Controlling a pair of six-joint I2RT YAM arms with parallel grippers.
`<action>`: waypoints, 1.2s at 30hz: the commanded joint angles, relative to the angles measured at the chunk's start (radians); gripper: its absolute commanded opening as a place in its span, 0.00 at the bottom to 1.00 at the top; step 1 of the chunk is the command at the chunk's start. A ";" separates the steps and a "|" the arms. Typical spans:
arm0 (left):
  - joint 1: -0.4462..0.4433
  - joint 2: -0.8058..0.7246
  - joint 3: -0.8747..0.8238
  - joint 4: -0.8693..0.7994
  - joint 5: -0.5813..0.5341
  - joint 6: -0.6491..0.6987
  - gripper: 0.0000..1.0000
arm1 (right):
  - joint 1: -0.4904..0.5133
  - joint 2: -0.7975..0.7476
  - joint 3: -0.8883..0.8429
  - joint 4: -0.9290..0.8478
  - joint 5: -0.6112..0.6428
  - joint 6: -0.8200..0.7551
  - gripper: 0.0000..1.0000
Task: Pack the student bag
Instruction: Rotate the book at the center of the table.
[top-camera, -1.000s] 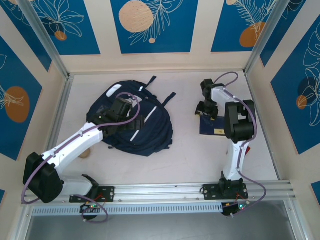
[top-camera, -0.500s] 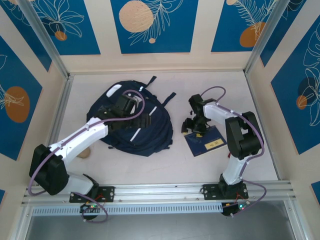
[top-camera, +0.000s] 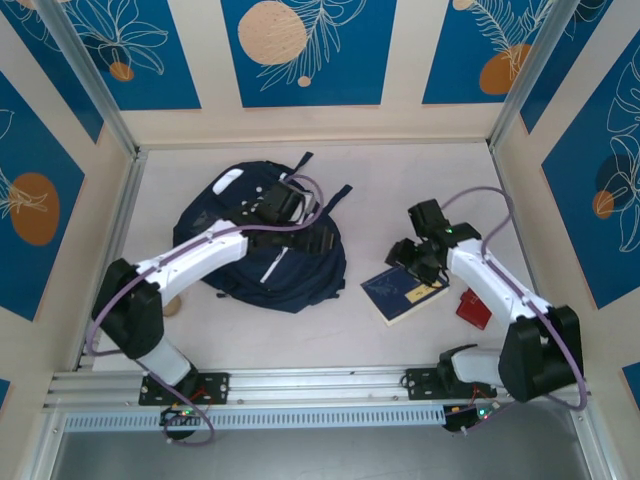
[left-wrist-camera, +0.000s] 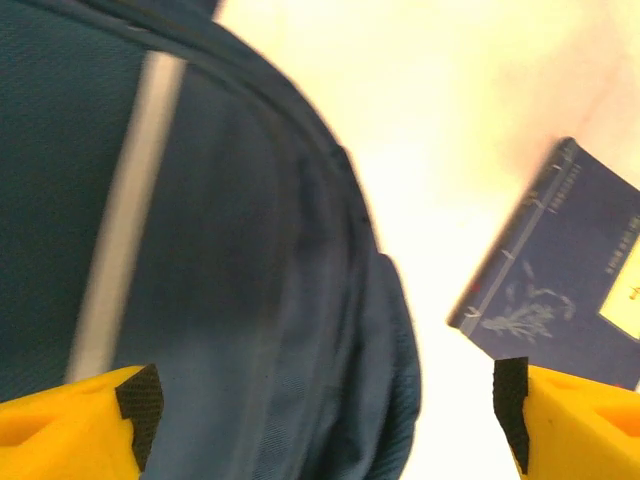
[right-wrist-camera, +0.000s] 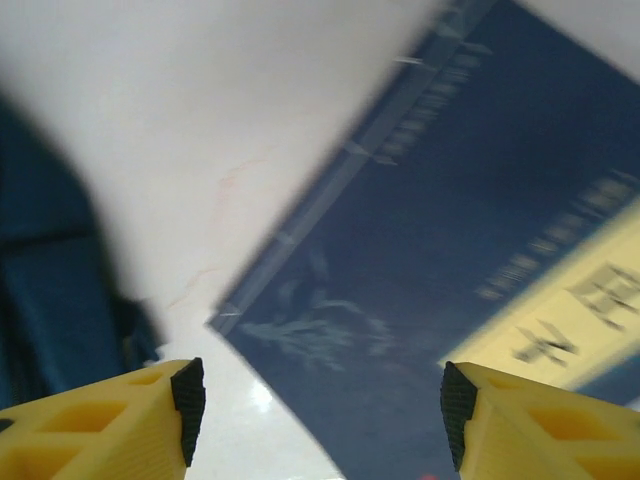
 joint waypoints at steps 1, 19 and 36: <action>-0.059 0.080 0.091 0.026 0.068 0.015 0.84 | -0.064 -0.056 -0.084 -0.056 0.030 0.111 0.69; -0.226 0.602 0.568 -0.079 0.158 0.037 0.63 | -0.218 0.048 -0.235 0.124 -0.116 0.076 0.70; -0.228 0.700 0.599 -0.164 0.097 0.048 0.42 | -0.258 0.241 -0.106 0.237 -0.218 -0.174 0.46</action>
